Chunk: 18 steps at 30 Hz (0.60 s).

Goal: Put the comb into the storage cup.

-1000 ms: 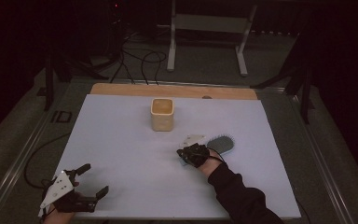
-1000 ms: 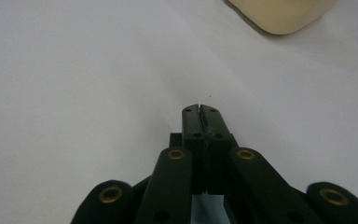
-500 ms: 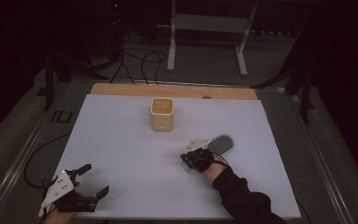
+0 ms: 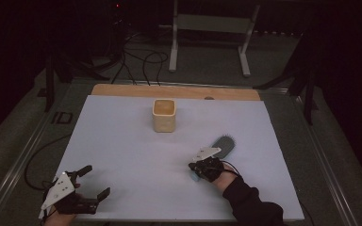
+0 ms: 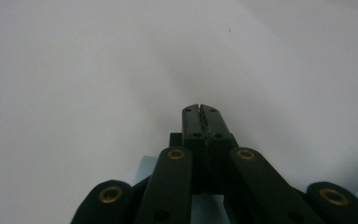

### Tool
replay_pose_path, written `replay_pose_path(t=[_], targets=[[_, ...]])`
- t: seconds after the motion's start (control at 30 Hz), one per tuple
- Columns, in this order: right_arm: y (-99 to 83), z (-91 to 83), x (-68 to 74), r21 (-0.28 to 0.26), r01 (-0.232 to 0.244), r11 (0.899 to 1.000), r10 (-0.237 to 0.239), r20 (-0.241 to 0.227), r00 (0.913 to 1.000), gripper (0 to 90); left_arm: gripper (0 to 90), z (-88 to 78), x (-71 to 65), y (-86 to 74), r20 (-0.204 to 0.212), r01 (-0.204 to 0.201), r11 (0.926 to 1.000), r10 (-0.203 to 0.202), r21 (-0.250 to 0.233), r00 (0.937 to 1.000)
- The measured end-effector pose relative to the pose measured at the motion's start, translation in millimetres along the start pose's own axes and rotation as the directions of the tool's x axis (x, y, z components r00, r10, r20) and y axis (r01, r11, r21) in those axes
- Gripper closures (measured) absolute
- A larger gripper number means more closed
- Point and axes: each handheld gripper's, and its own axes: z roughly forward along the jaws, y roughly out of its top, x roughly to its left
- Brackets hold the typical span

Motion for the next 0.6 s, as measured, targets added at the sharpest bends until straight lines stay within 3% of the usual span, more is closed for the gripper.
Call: replay_pose_path(t=[0.1,0.6], targets=[[-5.9,-6.2,3.4,0.011,0.013,1.0,-0.013,0.003,0.9999,90.0,0.0,0.0,0.1,0.4,-0.001,0.002,1.0,-0.002,-0.004,1.0],[-45.0,-40.1,8.0,0.061,-0.014,0.998,0.013,0.015,0.9998,90.0,0.0,0.5,-0.4,-0.1,-0.001,-0.001,1.0,0.001,0.004,1.0]])
